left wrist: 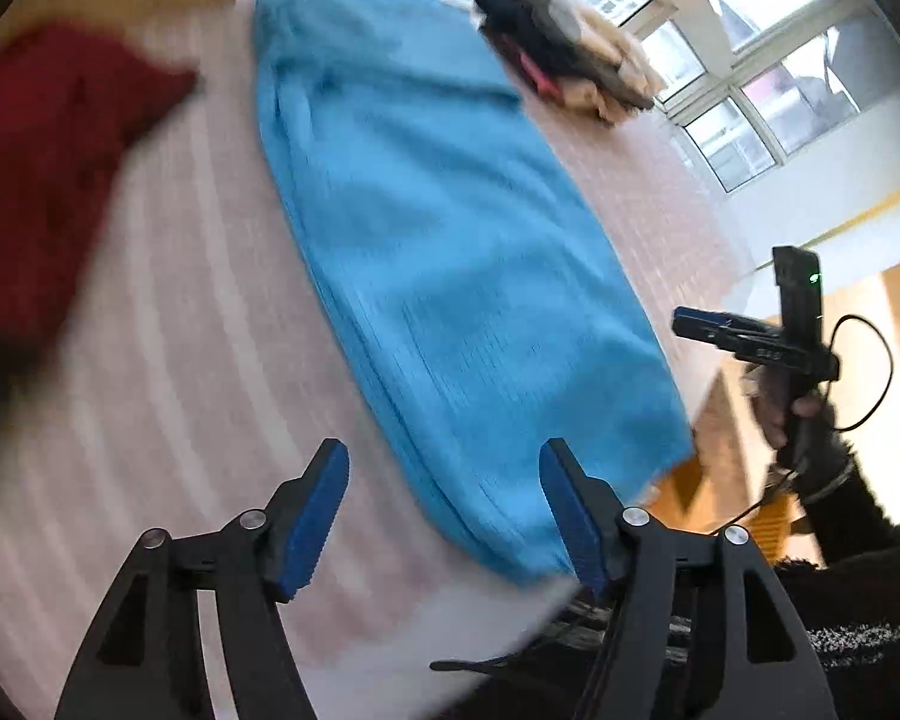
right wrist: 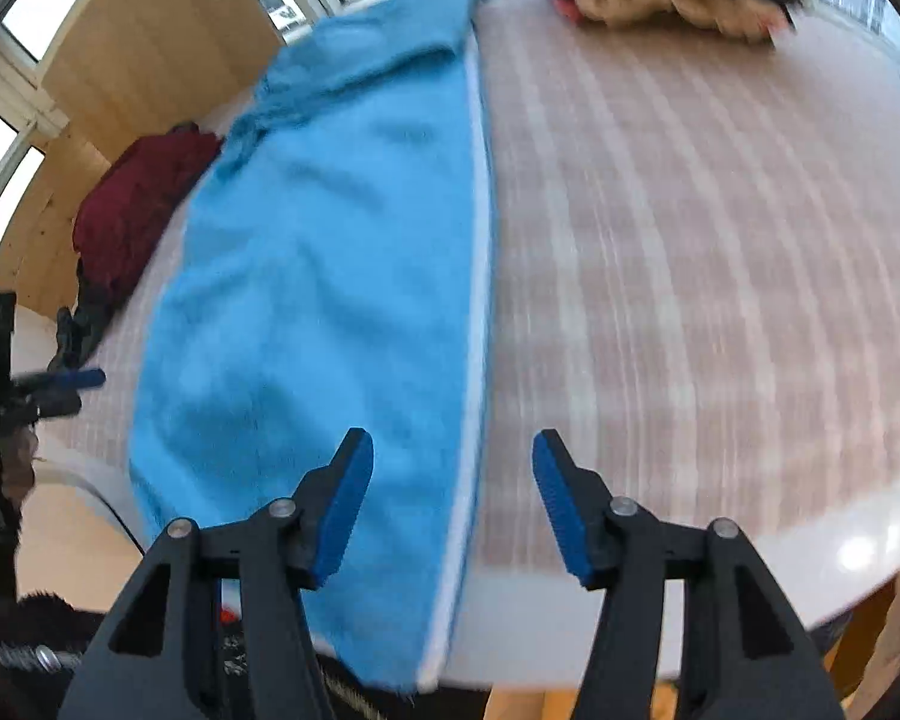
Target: Fold clothes
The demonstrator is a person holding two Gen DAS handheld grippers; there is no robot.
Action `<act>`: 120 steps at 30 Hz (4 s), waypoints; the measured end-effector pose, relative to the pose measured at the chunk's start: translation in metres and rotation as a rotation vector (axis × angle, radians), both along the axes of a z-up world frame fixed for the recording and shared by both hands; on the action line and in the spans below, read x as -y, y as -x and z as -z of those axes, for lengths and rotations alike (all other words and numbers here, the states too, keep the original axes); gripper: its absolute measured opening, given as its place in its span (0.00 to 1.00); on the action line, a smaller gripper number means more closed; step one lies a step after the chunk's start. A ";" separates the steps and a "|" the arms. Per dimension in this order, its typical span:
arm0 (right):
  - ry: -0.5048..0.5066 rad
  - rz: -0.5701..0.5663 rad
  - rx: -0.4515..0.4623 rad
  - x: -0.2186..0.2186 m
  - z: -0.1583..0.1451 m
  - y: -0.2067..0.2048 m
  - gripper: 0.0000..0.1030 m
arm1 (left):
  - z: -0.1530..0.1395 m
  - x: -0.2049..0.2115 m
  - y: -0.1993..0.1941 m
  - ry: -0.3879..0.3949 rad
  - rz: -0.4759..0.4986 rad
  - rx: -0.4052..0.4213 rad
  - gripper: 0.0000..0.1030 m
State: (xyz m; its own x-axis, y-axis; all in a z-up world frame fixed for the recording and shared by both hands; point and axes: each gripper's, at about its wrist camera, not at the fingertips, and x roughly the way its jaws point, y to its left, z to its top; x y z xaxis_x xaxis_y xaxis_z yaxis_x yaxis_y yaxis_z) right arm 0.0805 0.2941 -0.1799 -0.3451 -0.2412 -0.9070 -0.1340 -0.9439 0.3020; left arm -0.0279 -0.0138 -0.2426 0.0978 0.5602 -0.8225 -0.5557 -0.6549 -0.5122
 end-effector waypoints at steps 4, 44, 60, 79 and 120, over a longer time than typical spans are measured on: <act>0.017 0.011 0.013 -0.001 0.015 -0.019 0.53 | 0.028 -0.011 -0.033 0.054 -0.031 0.010 0.62; 0.482 0.005 -0.227 0.001 -0.052 0.008 0.09 | -0.049 -0.023 -0.015 -0.202 -0.114 -0.001 0.06; 0.402 0.141 -0.046 -0.039 -0.007 0.232 0.12 | 0.005 -0.098 0.196 -0.131 -0.180 -0.033 0.07; -0.175 -0.166 -0.134 0.006 -0.048 0.258 0.57 | -0.017 -0.111 0.240 -0.066 -0.131 -0.118 0.74; -0.158 -0.280 -0.095 0.013 -0.017 0.315 0.04 | 0.004 -0.158 0.241 0.219 -0.031 -0.445 0.47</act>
